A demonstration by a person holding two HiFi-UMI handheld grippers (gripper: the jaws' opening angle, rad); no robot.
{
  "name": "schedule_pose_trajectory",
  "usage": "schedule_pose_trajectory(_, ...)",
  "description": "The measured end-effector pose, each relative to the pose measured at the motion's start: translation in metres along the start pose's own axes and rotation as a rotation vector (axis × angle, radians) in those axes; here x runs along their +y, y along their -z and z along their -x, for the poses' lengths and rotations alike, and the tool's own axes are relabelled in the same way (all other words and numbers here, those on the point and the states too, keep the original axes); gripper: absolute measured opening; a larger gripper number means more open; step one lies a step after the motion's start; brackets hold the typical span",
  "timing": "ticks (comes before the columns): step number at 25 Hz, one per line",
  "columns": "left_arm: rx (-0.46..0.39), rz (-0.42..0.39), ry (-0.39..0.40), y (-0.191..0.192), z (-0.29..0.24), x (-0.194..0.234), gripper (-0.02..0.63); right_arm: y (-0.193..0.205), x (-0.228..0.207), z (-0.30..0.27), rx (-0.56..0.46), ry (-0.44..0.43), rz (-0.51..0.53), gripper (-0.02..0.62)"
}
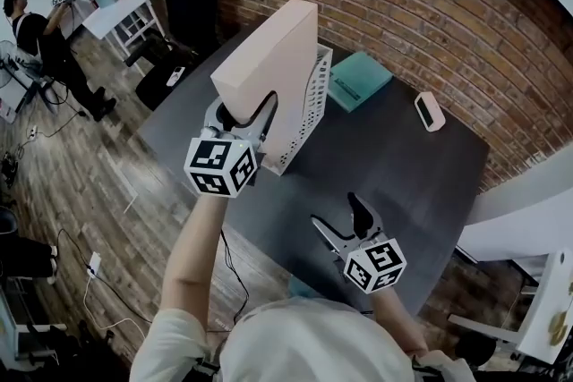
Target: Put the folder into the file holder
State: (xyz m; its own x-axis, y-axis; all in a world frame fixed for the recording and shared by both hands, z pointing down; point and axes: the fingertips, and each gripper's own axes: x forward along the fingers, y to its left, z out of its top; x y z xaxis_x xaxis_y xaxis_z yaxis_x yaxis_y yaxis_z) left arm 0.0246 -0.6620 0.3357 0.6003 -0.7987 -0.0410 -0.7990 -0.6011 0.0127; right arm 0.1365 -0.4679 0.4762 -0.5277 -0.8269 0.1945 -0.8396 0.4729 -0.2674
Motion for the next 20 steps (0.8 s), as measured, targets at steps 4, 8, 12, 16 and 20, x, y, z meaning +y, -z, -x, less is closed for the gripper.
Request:
schedule_pose_trajectory(4, -0.001, -0.004, 0.009, 0.001, -0.02, 0.0, 0.272, 0.005, -0.009, 0.0, 0.018, 0.008, -0.013, 0.416)
schedule_pose_trajectory(8, -0.01, 0.004, 0.013, 0.003, -0.032, 0.001, 0.272, 0.011, -0.016, 0.0, 0.032, 0.021, -0.023, 0.416)
schedule_pose_trajectory(12, -0.024, 0.02, 0.012, 0.011, -0.034, 0.001, 0.272, 0.014, -0.021, -0.001, 0.037, 0.025, -0.029, 0.416)
schedule_pose_trajectory(16, -0.011, 0.022, -0.008, 0.031, -0.034, -0.003, 0.272, 0.014, -0.024, -0.003, 0.037, 0.03, -0.031, 0.416)
schedule_pose_trajectory(20, -0.007, 0.032, -0.043, 0.053, -0.032, -0.005, 0.272, 0.015, -0.027, -0.004, 0.039, 0.035, -0.032, 0.416)
